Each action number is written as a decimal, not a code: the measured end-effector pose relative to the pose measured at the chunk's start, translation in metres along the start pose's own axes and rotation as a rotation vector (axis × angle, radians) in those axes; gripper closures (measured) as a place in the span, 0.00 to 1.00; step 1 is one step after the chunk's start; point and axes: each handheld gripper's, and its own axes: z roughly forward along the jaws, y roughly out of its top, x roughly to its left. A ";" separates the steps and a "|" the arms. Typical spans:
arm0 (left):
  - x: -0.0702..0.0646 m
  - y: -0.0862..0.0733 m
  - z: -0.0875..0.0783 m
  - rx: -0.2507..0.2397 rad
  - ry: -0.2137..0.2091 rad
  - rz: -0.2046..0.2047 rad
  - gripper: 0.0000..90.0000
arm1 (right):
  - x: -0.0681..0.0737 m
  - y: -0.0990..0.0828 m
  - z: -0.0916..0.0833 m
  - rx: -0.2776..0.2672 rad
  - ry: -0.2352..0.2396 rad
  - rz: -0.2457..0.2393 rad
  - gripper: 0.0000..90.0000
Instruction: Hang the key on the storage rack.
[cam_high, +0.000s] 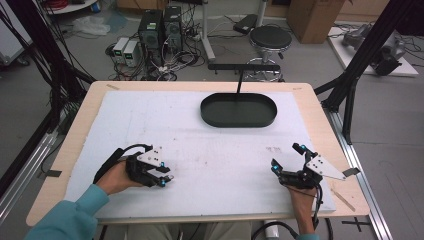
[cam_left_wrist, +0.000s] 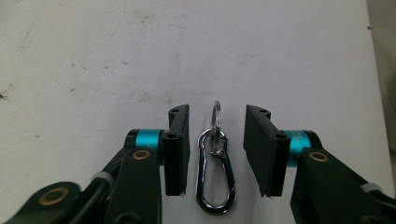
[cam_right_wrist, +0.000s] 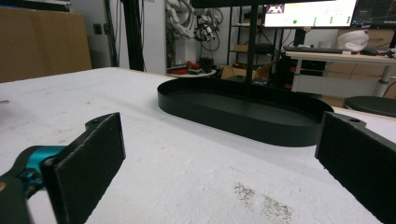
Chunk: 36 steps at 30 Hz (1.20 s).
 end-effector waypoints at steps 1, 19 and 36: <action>0.000 0.000 0.000 0.001 -0.004 -0.002 0.71 | 0.000 0.000 0.000 0.000 0.000 0.000 0.01; 0.001 0.000 0.002 0.033 -0.008 0.013 0.84 | 0.000 0.000 0.000 0.000 0.000 0.000 0.01; 0.001 0.000 0.003 0.037 0.000 0.020 0.97 | 0.001 0.000 0.000 0.003 0.002 0.005 0.01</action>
